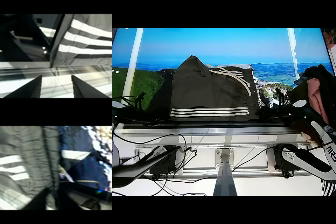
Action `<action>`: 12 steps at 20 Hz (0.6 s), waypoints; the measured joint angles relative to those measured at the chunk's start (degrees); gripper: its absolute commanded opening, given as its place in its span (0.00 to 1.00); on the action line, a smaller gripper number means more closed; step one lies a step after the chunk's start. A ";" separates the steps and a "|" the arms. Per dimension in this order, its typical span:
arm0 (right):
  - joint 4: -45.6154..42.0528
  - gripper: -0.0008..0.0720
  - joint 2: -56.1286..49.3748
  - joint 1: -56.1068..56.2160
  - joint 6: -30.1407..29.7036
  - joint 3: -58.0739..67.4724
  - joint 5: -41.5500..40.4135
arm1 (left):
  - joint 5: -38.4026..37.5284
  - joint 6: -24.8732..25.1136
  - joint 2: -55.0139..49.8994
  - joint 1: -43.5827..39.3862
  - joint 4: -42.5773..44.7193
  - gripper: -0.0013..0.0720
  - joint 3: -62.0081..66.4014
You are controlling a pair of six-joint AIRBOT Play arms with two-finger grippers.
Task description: Fold the clothes and pants, and hang the long-sleeved shirts on hangers.
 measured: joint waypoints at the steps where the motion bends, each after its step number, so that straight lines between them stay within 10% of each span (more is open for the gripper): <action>1: -0.02 0.05 -0.02 0.15 -0.02 0.00 -0.09 | 0.26 0.48 -0.02 0.00 -0.24 0.62 -0.09; 12: 0.22 0.05 0.02 0.48 -0.11 0.02 -1.05 | 7.50 4.57 -2.75 0.00 -5.33 0.61 -0.22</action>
